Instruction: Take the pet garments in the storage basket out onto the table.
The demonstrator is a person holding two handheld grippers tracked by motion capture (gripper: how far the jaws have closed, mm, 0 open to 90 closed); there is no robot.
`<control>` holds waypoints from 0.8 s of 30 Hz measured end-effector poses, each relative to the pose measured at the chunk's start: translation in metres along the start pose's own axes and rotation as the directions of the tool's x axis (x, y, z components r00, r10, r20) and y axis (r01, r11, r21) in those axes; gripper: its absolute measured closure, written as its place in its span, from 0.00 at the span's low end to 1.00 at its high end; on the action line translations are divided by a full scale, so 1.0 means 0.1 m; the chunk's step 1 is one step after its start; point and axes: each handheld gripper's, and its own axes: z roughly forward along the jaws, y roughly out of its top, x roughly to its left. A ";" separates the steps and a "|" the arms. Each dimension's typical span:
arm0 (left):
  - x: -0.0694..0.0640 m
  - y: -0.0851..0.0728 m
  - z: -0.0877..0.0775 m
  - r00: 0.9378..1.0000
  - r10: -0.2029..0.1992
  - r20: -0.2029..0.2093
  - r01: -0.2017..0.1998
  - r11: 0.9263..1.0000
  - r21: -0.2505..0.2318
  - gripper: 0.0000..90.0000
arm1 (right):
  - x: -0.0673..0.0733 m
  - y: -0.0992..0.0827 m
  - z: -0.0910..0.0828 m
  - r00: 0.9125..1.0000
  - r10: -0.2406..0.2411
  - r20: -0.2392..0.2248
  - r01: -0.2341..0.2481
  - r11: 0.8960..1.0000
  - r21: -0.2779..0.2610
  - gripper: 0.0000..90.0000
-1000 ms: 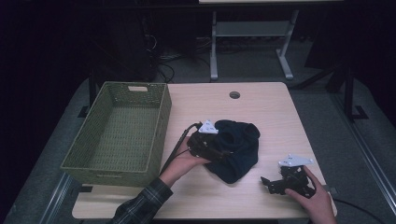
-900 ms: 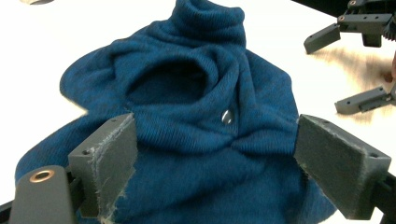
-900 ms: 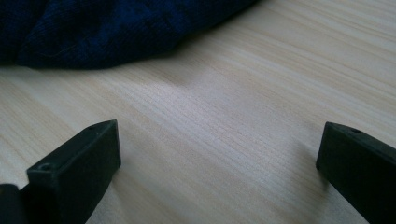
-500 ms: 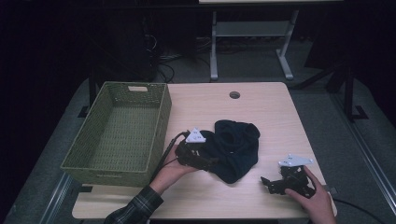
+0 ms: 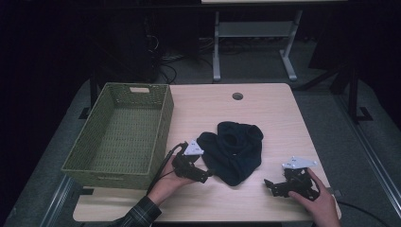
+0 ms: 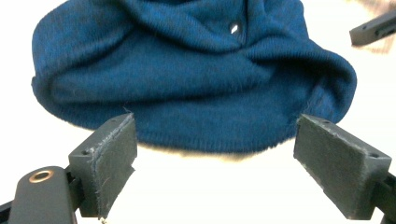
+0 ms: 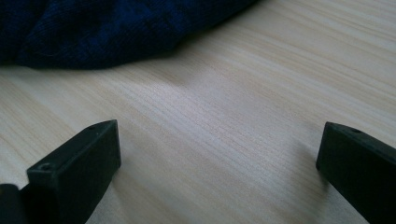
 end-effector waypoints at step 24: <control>-0.01 -0.38 0.06 0.998 0.024 -0.065 -0.023 1.000 0.019 0.14 | 0.00 0.00 0.00 1.000 0.002 0.000 -0.002 1.000 -0.001 0.00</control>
